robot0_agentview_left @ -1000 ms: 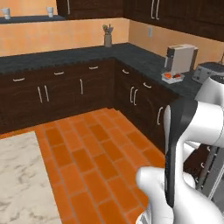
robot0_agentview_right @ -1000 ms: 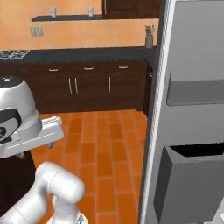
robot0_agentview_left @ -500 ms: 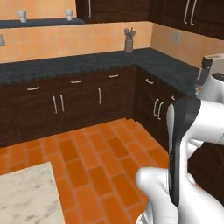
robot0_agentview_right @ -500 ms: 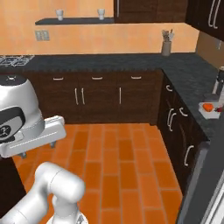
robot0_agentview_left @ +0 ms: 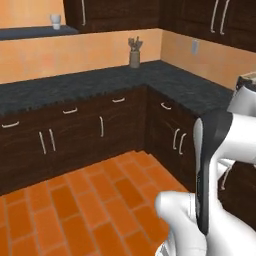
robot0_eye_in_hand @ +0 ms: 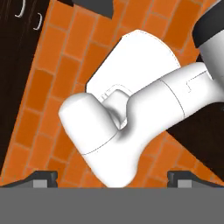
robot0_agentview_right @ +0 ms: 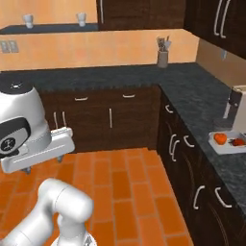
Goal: Take the meat container that has the fish and place it on the second highest rack of the freezer. Then take the vegetable container that has the tomato and squash and place it on the highest rack of the freezer.
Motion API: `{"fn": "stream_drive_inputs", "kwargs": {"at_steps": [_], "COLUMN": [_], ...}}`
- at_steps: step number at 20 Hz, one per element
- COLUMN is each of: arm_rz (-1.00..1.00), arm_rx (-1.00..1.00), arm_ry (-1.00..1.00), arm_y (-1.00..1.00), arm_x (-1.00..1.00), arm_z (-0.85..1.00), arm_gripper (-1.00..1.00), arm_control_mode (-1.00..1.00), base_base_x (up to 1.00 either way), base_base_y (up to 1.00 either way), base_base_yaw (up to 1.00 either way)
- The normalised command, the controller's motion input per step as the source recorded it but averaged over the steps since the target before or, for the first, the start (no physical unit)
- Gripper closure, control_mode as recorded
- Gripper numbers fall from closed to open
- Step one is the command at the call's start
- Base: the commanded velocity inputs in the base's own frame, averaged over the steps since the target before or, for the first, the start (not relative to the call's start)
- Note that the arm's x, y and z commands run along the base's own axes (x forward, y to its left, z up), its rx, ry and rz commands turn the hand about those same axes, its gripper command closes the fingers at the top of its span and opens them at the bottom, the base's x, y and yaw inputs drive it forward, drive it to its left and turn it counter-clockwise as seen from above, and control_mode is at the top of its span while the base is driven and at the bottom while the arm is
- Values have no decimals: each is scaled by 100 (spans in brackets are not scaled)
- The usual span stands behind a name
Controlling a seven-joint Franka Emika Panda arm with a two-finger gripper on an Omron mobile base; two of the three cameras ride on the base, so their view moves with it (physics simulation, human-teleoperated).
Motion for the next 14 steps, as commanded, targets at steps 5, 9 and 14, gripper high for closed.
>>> {"fn": "stream_drive_inputs", "kwargs": {"at_steps": [5, 9, 14], "arm_rz": [0, 0, 0], "arm_rx": [0, 0, 0], "arm_ry": [0, 0, 0], "arm_y": [0, 0, 0], "arm_x": [0, 0, 0], "arm_z": [0, 0, 0], "arm_gripper": [-100, -100, -100], "arm_control_mode": [100, 100, 100], "base_base_x": [63, 44, 40], "base_base_y": [0, 0, 0], "base_base_yaw": [-63, -70, -71]}}
